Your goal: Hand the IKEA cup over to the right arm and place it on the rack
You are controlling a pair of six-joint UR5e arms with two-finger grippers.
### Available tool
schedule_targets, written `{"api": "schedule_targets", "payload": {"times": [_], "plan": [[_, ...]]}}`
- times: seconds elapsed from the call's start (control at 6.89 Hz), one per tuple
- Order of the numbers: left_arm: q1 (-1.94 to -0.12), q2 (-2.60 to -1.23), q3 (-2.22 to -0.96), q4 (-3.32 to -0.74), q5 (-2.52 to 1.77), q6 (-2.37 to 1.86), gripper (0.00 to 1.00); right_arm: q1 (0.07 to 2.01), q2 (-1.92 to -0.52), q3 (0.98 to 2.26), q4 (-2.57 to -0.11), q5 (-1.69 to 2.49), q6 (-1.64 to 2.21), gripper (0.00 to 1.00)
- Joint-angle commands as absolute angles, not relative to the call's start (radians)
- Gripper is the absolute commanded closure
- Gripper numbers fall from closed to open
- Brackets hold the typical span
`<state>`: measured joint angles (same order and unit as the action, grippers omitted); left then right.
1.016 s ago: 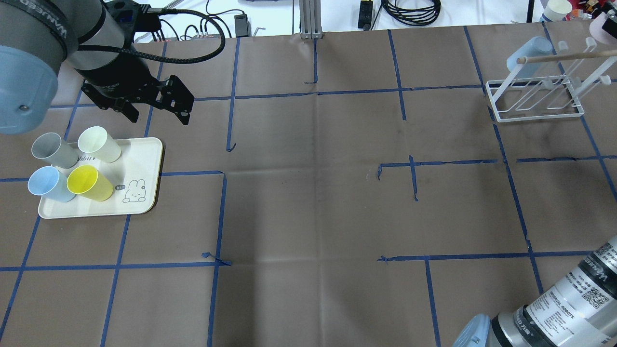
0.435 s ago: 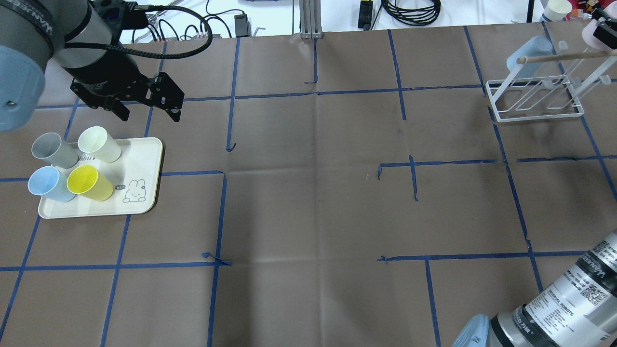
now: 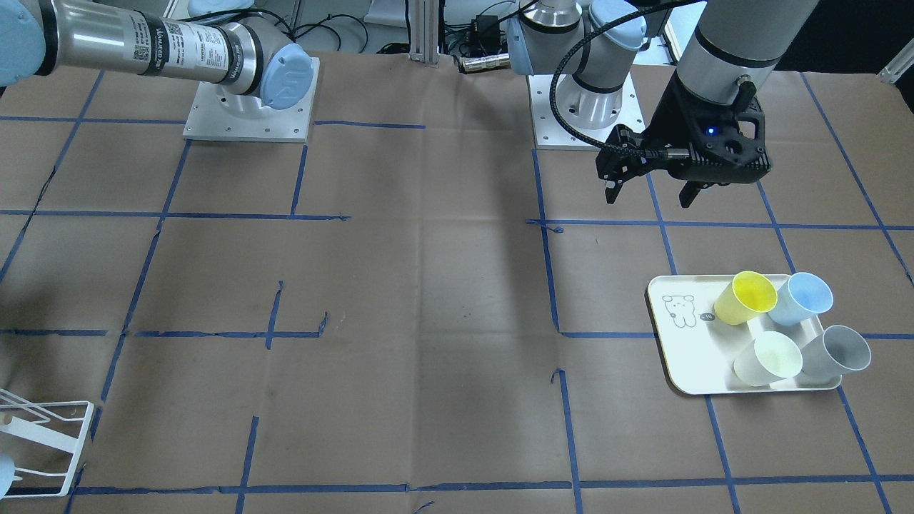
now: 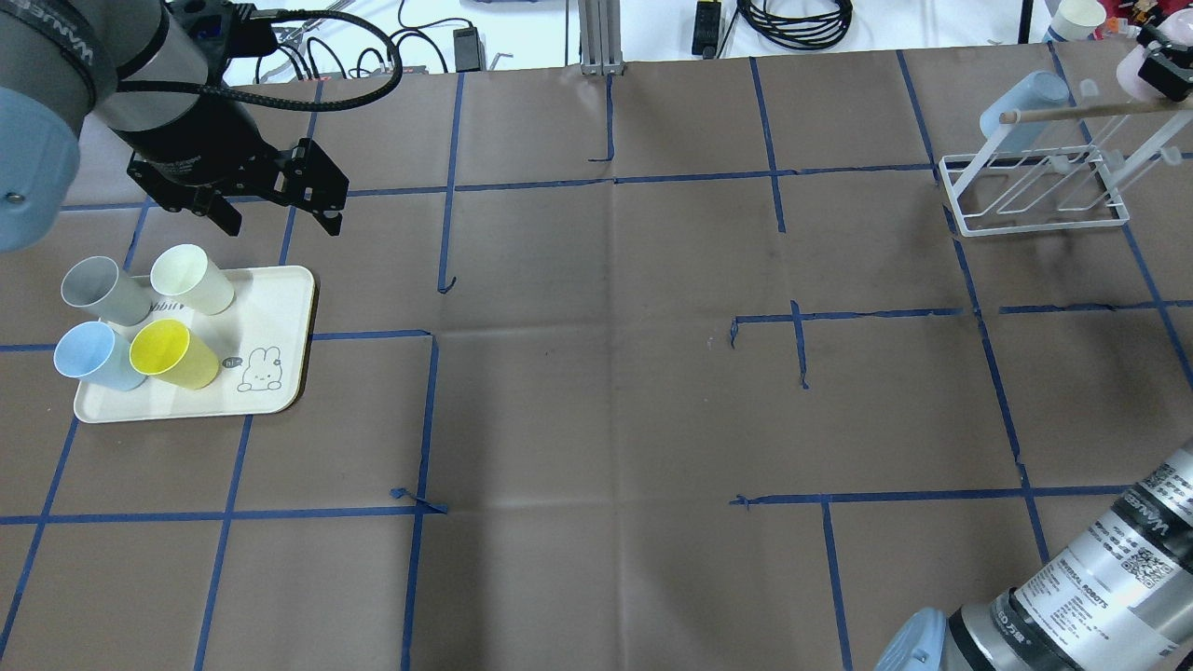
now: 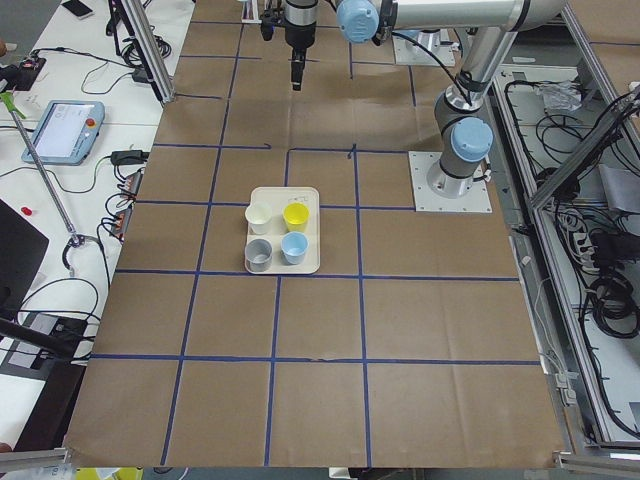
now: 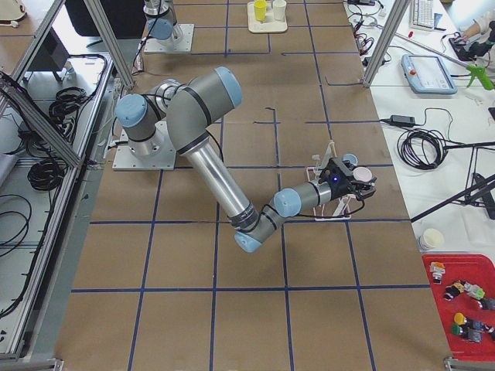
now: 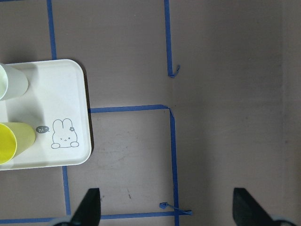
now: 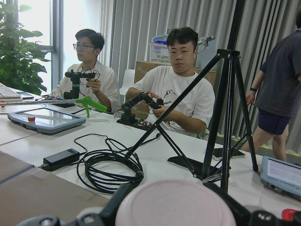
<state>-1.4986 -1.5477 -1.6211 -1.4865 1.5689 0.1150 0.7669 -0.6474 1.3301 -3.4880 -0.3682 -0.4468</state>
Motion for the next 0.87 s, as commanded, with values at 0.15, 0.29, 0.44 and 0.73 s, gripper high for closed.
{"api": "schedule_targets", "payload": {"times": [0.15,0.29,0.44,0.73], "plan": [[-1.503,-1.548,-1.620,-1.490,1.571,0.101,0.01,0.767,-0.634,1.330,-3.487,-0.371,-0.445,0.65],[-1.503,-1.549,-1.620,-1.488,1.569,0.100,0.01,0.767,-0.632,1.328,-3.487,-0.371,-0.445,0.65],[-1.503,-1.554,-1.620,-1.486,1.568,0.100,0.01,0.767,-0.629,1.330,-3.487,-0.368,-0.443,0.57],[-1.503,-1.554,-1.620,-1.486,1.566,0.100,0.01,0.767,-0.627,1.331,-3.479,-0.325,-0.393,0.00]]}}
